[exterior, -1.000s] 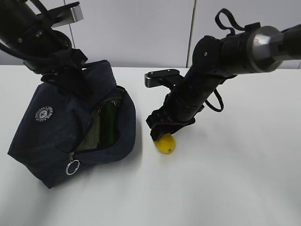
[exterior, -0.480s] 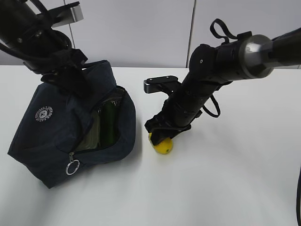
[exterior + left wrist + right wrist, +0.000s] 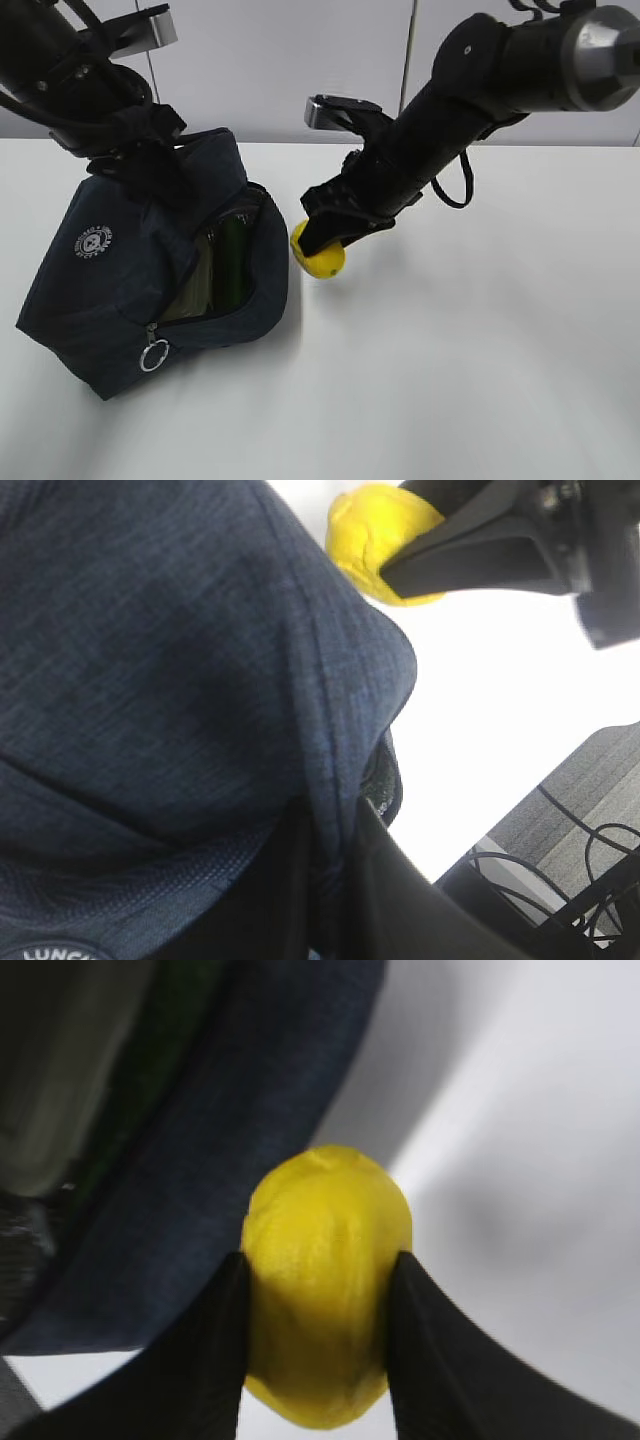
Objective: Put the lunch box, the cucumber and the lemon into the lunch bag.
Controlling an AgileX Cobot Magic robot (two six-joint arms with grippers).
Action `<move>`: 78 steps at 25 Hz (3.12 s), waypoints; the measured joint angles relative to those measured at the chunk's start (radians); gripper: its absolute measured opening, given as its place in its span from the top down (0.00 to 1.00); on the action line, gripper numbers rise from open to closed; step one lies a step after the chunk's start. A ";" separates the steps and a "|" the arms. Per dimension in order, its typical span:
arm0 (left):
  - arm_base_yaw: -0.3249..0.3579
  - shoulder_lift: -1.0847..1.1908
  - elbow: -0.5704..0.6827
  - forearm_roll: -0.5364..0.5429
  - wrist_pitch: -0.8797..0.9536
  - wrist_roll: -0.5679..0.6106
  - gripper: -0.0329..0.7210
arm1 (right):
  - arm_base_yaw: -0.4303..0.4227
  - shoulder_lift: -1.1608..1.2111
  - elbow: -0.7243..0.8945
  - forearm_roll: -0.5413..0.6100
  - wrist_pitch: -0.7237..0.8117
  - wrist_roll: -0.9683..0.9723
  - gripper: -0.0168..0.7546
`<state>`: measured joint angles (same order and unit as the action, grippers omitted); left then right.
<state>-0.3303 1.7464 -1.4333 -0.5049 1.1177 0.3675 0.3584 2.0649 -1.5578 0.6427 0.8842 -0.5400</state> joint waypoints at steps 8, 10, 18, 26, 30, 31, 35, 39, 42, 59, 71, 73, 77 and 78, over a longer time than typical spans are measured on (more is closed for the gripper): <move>0.000 0.000 0.000 0.000 0.002 0.000 0.93 | -0.020 0.033 -0.001 0.425 0.099 -0.280 0.62; 0.000 0.000 0.000 0.000 0.002 0.000 0.93 | -0.020 0.070 -0.001 0.507 0.112 -0.328 0.62; 0.000 0.000 0.000 0.000 0.009 0.000 0.94 | -0.020 0.182 -0.001 0.803 0.169 -0.494 0.60; 0.000 0.000 0.000 0.000 0.011 0.000 0.94 | -0.020 0.198 -0.001 0.851 0.236 -0.540 0.33; 0.000 0.000 0.000 0.000 0.013 0.000 0.94 | -0.022 0.198 -0.001 0.853 0.245 -0.542 0.31; 0.000 0.000 0.000 0.000 0.013 0.000 0.94 | -0.025 0.198 -0.001 0.853 0.245 -0.542 0.30; 0.000 0.000 0.000 0.000 0.013 0.000 0.94 | -0.057 0.198 -0.001 0.853 0.251 -0.535 0.30; 0.000 0.000 0.000 0.000 0.016 0.000 0.94 | -0.121 0.198 -0.001 0.832 0.252 -0.506 0.30; 0.000 0.000 0.000 0.000 0.018 0.000 0.94 | -0.150 0.198 -0.002 0.753 0.248 -0.479 0.30; 0.000 0.000 0.000 0.000 0.018 0.000 0.94 | -0.118 0.239 -0.002 0.692 0.176 -0.445 0.30; 0.000 0.000 0.000 0.000 0.020 0.000 0.94 | -0.083 0.240 -0.002 0.692 0.132 -0.447 0.59; 0.000 0.000 0.000 0.000 0.021 0.000 0.94 | -0.083 0.240 -0.002 0.692 0.131 -0.447 0.74; 0.000 0.000 0.000 0.000 0.022 0.000 0.94 | -0.083 0.240 -0.002 0.715 0.131 -0.451 0.97; 0.000 0.000 0.000 0.000 0.022 0.000 0.94 | -0.083 0.240 -0.002 0.719 0.131 -0.452 0.98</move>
<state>-0.3303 1.7464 -1.4333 -0.5049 1.1399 0.3675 0.2758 2.3051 -1.5600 1.3622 1.0151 -0.9924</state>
